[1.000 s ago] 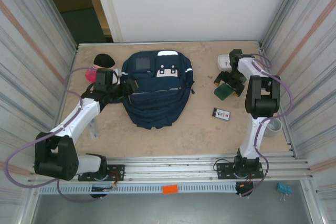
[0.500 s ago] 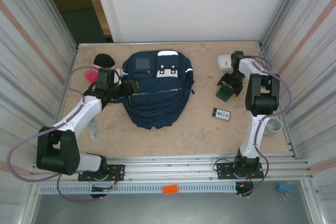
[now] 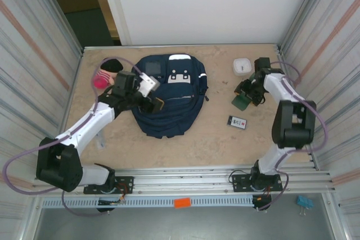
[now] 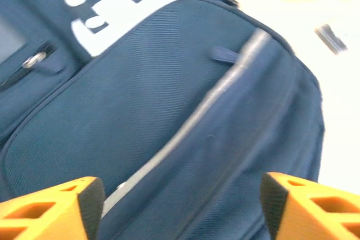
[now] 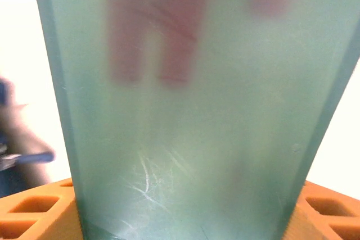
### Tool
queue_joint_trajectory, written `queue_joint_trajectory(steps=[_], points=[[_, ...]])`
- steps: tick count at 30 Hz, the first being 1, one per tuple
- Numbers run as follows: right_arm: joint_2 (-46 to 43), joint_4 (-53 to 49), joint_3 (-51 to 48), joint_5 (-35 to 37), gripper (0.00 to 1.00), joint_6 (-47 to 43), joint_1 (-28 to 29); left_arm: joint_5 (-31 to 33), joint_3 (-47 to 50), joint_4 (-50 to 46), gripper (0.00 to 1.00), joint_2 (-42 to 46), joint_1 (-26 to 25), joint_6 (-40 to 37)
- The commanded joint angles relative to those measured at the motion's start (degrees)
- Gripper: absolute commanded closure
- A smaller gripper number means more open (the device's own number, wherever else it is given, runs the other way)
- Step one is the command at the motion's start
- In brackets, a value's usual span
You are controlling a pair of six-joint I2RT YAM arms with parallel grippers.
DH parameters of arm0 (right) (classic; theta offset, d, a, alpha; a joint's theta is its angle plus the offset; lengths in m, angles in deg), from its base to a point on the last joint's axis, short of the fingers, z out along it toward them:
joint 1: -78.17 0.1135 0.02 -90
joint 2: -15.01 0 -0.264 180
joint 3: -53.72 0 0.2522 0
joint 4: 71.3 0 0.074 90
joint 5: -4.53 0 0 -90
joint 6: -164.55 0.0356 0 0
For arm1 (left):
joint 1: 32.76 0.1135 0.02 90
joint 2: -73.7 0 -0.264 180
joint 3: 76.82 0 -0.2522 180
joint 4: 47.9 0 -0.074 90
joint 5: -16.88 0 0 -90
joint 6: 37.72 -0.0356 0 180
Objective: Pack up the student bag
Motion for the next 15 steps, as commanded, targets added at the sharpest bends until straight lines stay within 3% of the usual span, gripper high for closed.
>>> queue_joint_trajectory(steps=[1, 10, 15], points=[[-7.76, 5.21, -3.97, -4.18, 0.48, 1.98, 1.25, 3.35, -0.76, -2.81, 0.19, -2.96, -1.75, -15.5], [-15.41, 7.71, -8.31, -4.47, 0.5, 2.7, 5.54, 8.23, -1.62, 6.87, 0.15, -10.37, -1.37, -17.04], [-17.19, 9.98, -9.53, -6.61, 0.5, 2.86, 6.38, 6.86, -2.95, 7.25, 0.15, -14.63, -1.31, -19.35]])
